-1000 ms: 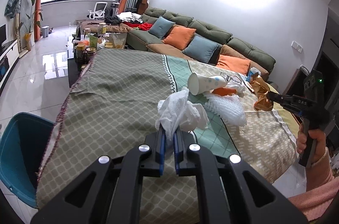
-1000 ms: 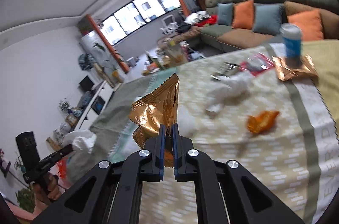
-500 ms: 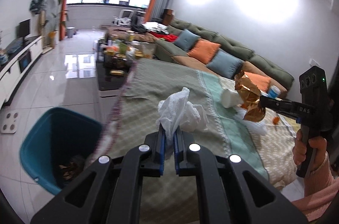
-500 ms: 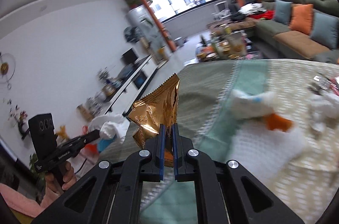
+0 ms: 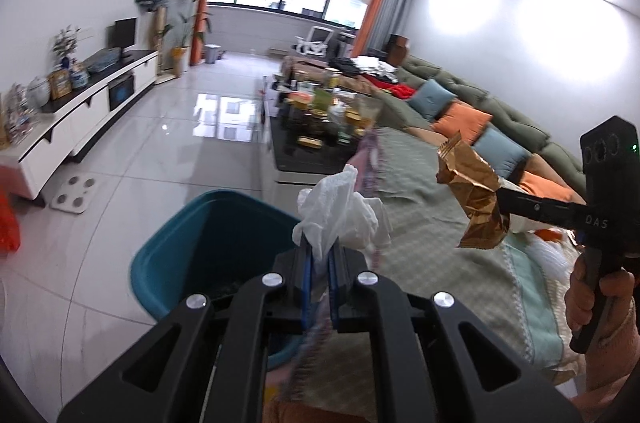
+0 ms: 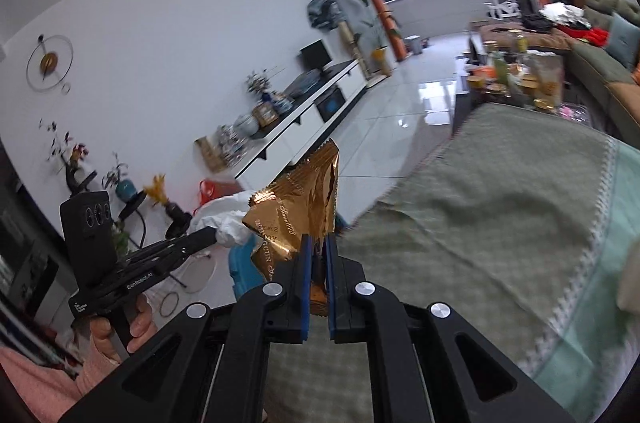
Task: Collect trash
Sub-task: 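Lift the tissue and gold chip bag and carry both over the teal bin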
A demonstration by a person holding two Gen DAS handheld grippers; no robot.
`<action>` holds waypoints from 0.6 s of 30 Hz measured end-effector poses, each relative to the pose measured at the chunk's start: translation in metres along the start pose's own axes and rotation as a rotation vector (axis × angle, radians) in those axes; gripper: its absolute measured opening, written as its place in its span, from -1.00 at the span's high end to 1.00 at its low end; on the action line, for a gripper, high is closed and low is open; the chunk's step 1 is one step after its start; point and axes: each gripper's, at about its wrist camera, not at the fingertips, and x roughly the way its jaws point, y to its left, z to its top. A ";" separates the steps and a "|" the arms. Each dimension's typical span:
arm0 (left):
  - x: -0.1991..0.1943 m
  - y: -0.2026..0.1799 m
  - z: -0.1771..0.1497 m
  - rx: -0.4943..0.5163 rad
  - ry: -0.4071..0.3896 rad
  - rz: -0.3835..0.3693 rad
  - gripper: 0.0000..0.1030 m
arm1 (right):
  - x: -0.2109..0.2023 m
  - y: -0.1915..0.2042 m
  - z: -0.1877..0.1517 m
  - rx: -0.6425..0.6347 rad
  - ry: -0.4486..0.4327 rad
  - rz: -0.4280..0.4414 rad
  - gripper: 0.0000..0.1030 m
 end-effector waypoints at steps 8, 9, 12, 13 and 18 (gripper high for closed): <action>0.009 0.032 -0.003 -0.053 0.022 0.060 0.84 | 0.048 0.019 0.009 -0.037 0.063 0.022 0.87; 0.011 0.036 -0.003 -0.060 0.027 0.067 0.84 | 0.054 0.021 0.010 -0.042 0.073 0.024 0.87; 0.012 0.043 -0.007 -0.072 0.035 0.084 0.84 | 0.066 0.026 0.009 -0.054 0.094 0.027 0.87; 0.015 0.044 -0.007 -0.075 0.039 0.088 0.83 | 0.072 0.028 0.010 -0.059 0.101 0.023 0.87; 0.022 0.054 -0.011 -0.090 0.059 0.116 0.83 | 0.099 0.032 0.008 -0.056 0.143 0.013 0.87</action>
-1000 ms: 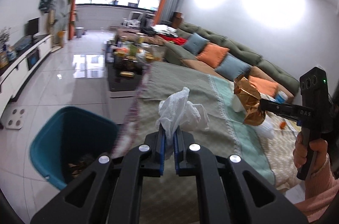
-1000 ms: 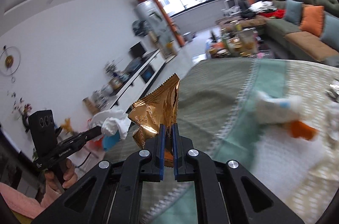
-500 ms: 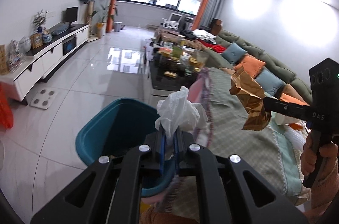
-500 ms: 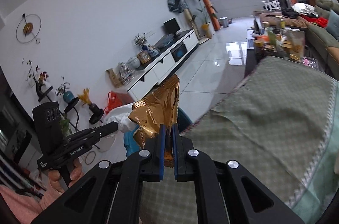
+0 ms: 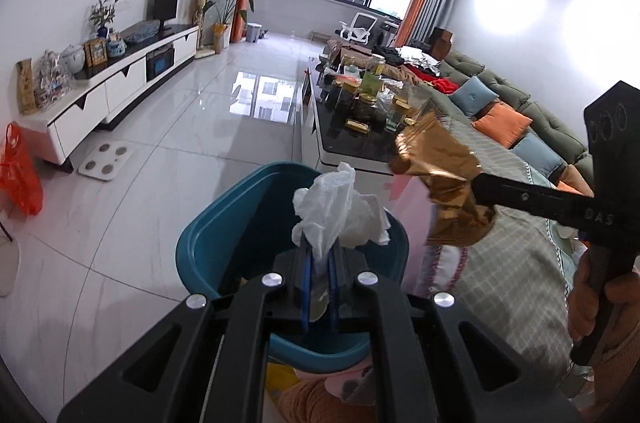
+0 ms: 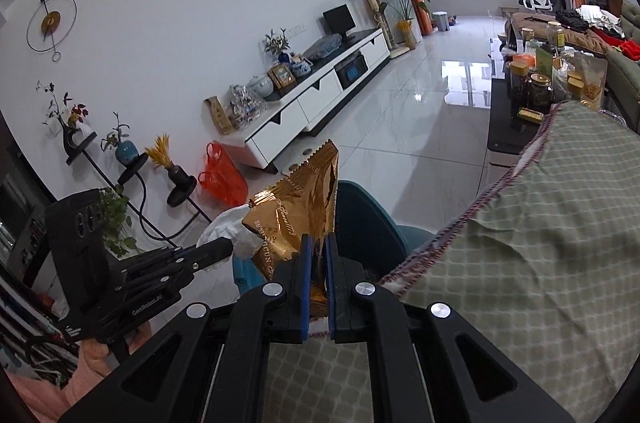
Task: Collect trash
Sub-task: 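Lift the tissue and gold chip bag and carry both over the teal bin, then open both tools to drop the tissue and chip bag into the bin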
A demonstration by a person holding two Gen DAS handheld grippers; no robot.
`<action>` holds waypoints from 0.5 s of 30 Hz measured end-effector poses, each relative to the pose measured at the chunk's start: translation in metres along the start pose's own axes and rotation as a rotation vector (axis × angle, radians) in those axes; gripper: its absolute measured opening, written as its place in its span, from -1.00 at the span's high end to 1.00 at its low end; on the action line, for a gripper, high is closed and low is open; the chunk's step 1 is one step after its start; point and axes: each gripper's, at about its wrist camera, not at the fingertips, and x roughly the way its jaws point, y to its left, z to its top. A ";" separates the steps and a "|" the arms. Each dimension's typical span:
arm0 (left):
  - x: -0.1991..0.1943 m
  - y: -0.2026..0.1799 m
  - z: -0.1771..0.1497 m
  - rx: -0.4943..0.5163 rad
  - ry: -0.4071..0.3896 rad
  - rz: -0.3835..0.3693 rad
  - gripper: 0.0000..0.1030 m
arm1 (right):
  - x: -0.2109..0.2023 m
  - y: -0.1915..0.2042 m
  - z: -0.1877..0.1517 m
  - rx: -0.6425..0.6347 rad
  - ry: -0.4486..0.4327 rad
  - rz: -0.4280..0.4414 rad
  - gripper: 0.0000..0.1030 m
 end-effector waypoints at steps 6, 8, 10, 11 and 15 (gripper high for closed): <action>0.011 0.007 -0.002 -0.016 0.027 0.033 0.83 | 0.026 0.002 -0.003 -0.001 0.058 -0.019 0.85; 0.014 0.008 -0.003 -0.023 0.033 0.039 0.83 | 0.032 0.004 -0.003 -0.002 0.074 -0.023 0.85; 0.017 0.009 -0.003 -0.025 0.038 0.043 0.83 | 0.038 0.004 -0.005 -0.006 0.090 -0.031 0.83; 0.019 0.009 -0.003 -0.027 0.042 0.043 0.80 | 0.040 0.004 -0.005 -0.003 0.098 -0.032 0.80; 0.027 0.012 -0.006 -0.033 0.061 0.046 0.72 | 0.048 0.005 -0.006 -0.002 0.113 -0.044 0.73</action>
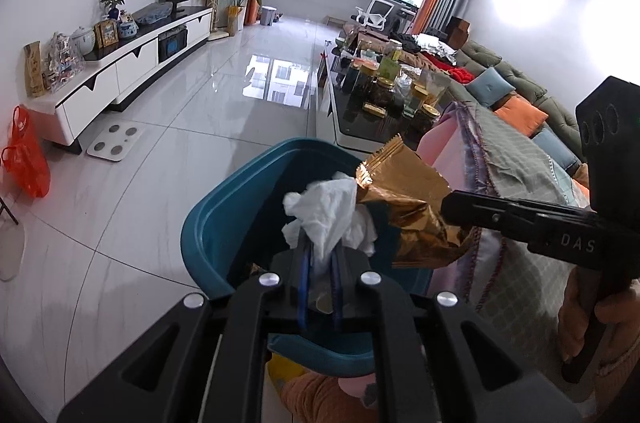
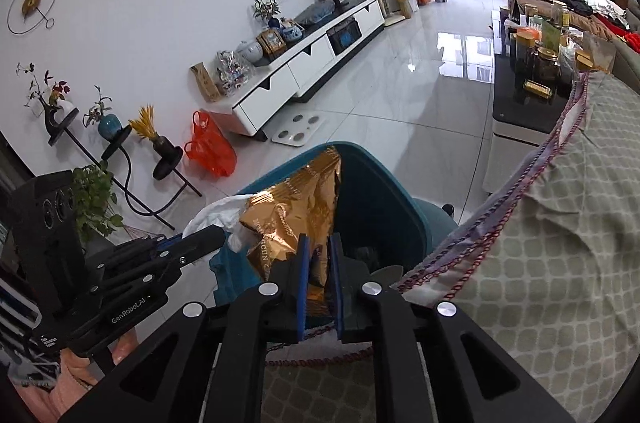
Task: Collect trash
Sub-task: 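Open both tools to drop the tissue and chip bag into the bin, then move both open tools back over the trash on the bed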
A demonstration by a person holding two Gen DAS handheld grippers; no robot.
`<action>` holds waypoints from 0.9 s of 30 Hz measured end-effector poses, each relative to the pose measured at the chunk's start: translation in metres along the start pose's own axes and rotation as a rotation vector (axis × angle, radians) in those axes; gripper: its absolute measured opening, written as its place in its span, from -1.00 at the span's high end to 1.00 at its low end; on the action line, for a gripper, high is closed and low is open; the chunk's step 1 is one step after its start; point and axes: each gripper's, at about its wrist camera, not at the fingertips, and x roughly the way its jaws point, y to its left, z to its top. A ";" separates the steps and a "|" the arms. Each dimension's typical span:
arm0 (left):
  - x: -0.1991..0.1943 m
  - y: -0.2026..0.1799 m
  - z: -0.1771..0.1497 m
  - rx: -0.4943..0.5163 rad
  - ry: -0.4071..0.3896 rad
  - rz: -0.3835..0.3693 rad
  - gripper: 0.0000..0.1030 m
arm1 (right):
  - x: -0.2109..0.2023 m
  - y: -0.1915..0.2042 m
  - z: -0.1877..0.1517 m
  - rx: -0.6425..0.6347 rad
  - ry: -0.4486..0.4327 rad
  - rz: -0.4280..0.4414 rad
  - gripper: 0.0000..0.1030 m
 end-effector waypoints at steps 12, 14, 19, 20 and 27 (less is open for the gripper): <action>0.012 -0.002 -0.007 -0.015 0.035 -0.005 0.55 | -0.007 -0.006 -0.003 0.025 -0.017 0.009 0.42; 0.009 -0.005 -0.006 -0.009 0.028 -0.005 0.48 | -0.012 -0.008 -0.005 0.031 -0.024 0.016 0.42; 0.015 -0.005 -0.002 -0.008 0.042 -0.002 0.41 | -0.031 -0.010 -0.010 0.026 -0.053 0.013 0.42; 0.017 -0.005 -0.001 -0.008 0.046 0.006 0.41 | -0.035 -0.010 -0.012 0.024 -0.059 0.011 0.42; 0.009 -0.013 0.000 0.013 0.022 -0.021 0.41 | -0.061 -0.016 -0.024 0.018 -0.094 0.005 0.37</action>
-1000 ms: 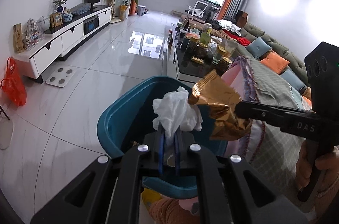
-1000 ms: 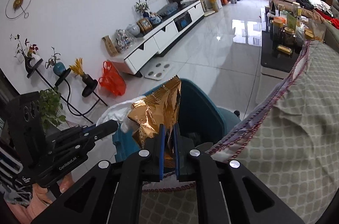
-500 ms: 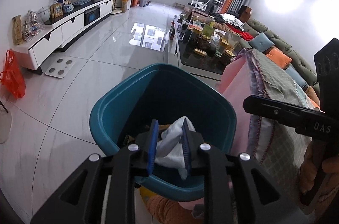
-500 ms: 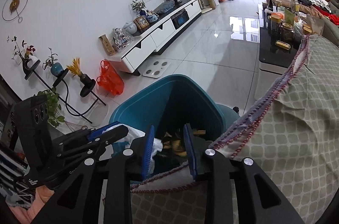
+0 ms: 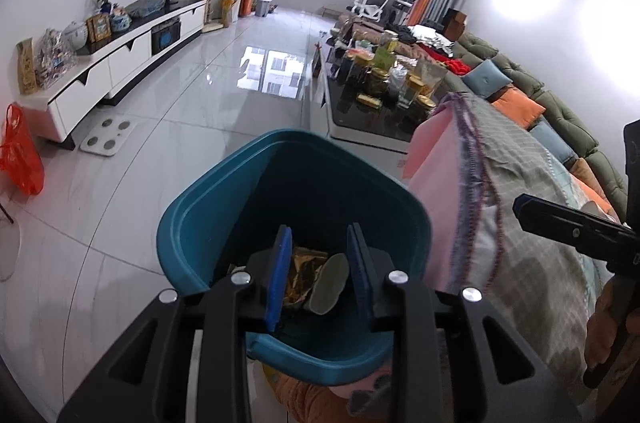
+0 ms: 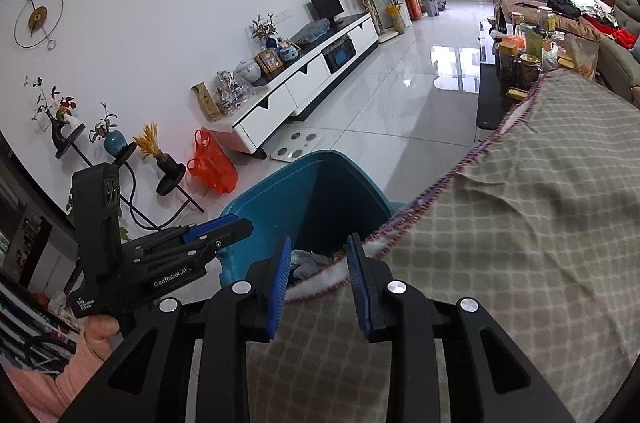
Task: Collect trash
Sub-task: 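Move both open tools back over the trash on the bed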
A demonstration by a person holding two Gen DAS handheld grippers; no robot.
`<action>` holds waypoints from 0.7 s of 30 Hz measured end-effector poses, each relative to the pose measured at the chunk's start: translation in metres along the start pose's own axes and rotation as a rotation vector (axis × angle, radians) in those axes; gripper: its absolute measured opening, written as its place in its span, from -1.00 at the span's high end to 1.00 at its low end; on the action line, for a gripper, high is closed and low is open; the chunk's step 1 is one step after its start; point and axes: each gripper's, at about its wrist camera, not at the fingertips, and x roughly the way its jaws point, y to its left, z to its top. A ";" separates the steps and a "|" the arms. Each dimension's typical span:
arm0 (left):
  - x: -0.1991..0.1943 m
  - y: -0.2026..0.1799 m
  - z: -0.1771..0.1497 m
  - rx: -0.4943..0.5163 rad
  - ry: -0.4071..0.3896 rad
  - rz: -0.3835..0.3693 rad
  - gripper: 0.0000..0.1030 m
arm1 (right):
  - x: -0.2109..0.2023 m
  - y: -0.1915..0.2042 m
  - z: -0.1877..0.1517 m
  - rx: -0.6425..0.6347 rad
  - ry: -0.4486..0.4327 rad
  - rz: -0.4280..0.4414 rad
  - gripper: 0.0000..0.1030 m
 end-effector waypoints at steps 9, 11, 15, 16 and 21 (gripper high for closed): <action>-0.032 -0.059 -0.007 0.147 -0.075 -0.126 0.26 | -0.072 -0.013 -0.019 -0.008 -0.120 -0.054 0.16; -0.035 -0.080 -0.010 0.190 -0.076 -0.180 0.26 | -0.087 -0.019 -0.025 0.000 -0.143 -0.081 0.16; -0.036 -0.120 -0.018 0.274 -0.067 -0.261 0.26 | -0.122 -0.040 -0.039 0.041 -0.182 -0.141 0.16; -0.036 -0.134 -0.022 0.298 -0.063 -0.287 0.26 | -0.129 -0.043 -0.042 0.050 -0.189 -0.155 0.16; -0.033 -0.179 -0.033 0.371 -0.037 -0.381 0.25 | -0.169 -0.068 -0.063 0.109 -0.236 -0.240 0.16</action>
